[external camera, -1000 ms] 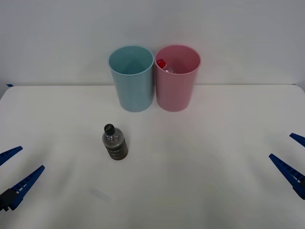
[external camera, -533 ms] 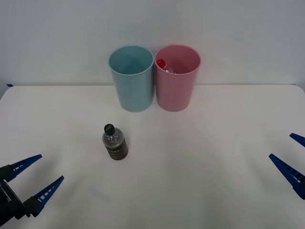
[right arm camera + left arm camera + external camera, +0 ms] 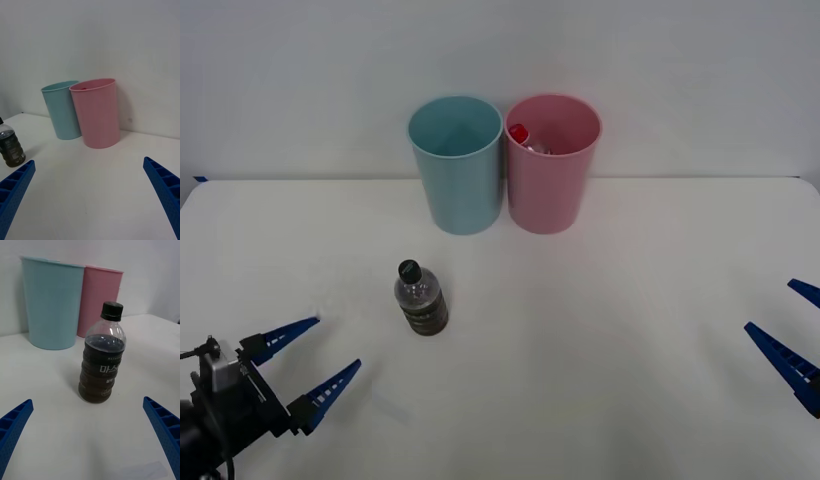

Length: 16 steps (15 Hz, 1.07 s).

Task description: Grasp the object on the table and drop it into the matching bin: aluminum can to the light blue bin, PET bottle to the pink bin.

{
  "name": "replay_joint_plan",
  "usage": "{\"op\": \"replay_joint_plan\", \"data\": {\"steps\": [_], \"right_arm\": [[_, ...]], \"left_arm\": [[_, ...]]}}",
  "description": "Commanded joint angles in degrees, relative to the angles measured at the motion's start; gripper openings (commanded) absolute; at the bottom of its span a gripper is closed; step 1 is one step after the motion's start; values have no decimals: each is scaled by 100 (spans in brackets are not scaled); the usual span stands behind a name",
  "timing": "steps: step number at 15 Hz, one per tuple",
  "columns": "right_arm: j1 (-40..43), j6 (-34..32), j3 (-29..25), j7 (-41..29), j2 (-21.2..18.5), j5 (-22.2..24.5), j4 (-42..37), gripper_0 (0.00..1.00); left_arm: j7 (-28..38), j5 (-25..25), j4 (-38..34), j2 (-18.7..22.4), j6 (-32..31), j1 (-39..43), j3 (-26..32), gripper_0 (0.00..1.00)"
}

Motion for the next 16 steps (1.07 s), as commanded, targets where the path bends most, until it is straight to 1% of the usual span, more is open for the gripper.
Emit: {"op": "replay_joint_plan", "data": {"steps": [1, 4, 8, 16], "right_arm": [[0, 0, 0, -1, 0, 0, 0, 100], [0, 0, 0, -1, 0, 0, 0, 100], [0, 0, 0, -1, 0, 0, 0, 100], [0, 0, 0, -1, 0, 0, 0, 100]], "left_arm": [[-280, 43, 444, -15, 1, -374, -222, 100], [-455, 70, 795, -103, 10, -691, -336, 100], [-535, 8, 830, -323, 247, -858, -512, 100], [-517, -545, 839, -885, 467, -1156, -520, 100]]}}
